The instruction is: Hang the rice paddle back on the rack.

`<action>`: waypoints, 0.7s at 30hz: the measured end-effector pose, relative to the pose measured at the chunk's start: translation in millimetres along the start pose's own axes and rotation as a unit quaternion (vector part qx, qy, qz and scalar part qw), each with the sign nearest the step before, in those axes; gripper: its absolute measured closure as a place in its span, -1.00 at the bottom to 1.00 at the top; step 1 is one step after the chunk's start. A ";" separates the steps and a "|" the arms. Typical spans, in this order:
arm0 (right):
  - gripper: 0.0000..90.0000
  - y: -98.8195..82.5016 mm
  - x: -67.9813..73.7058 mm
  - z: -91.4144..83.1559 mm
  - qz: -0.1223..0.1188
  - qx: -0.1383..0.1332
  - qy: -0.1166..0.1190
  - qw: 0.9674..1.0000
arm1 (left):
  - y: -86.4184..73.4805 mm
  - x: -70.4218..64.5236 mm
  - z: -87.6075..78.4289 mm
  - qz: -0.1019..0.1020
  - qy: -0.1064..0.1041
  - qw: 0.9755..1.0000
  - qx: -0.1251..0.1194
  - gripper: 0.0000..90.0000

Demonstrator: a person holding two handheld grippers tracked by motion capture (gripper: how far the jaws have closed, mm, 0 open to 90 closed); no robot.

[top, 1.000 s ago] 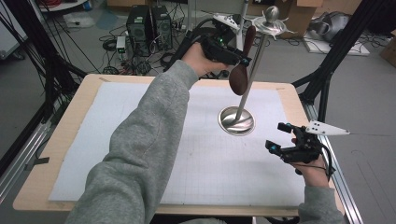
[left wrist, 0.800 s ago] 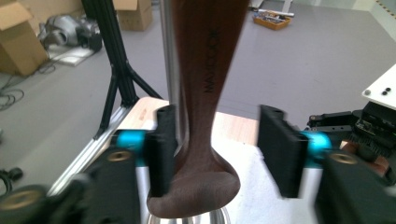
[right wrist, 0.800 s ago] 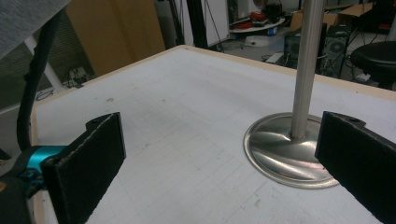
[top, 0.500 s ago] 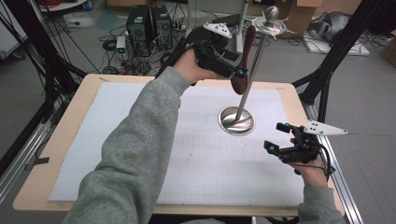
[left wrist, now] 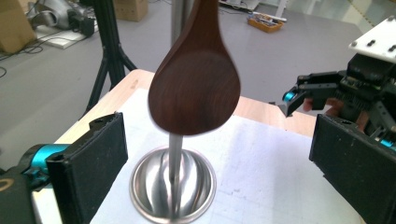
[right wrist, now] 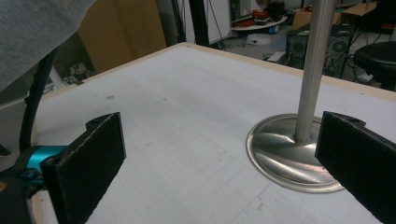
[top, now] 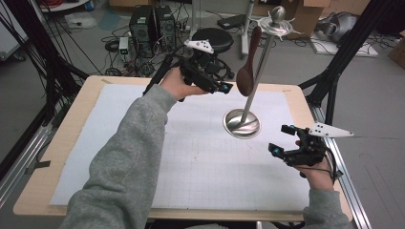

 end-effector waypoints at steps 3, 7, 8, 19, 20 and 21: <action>-0.99 1.7 0.1 -0.1 -0.002 -0.001 0.000 1.000 | -10.1 2.9 -8.0 -0.001 0.008 1.000 -0.005 -0.90; -0.99 2.7 0.7 1.3 -0.002 -0.002 0.000 1.000 | -22.1 4.7 -20.6 -0.001 0.021 1.000 -0.015 -0.89; -0.99 3.2 0.2 2.3 -0.005 -0.004 -0.001 1.000 | -25.3 5.6 -24.4 0.002 0.026 1.000 -0.015 -0.89; -0.99 3.4 -3.1 5.6 0.000 -0.003 -0.004 1.000 | -56.1 7.5 -59.6 -0.009 0.058 0.998 -0.028 -0.90; -0.99 3.8 -3.5 6.0 -0.001 -0.004 -0.004 1.000 | -59.1 7.4 -62.4 -0.007 0.060 0.998 -0.027 -0.89; -0.99 4.2 -3.6 6.5 -0.001 -0.005 -0.004 1.000 | -62.0 7.5 -65.3 -0.008 0.062 0.998 -0.028 -0.90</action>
Point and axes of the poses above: each handheld gripper's, and its own axes: z roughly forward along the jaws, y roughly out of its top, x roughly to its left, the point moved 9 cm from there along z, roughly forward along the jaws
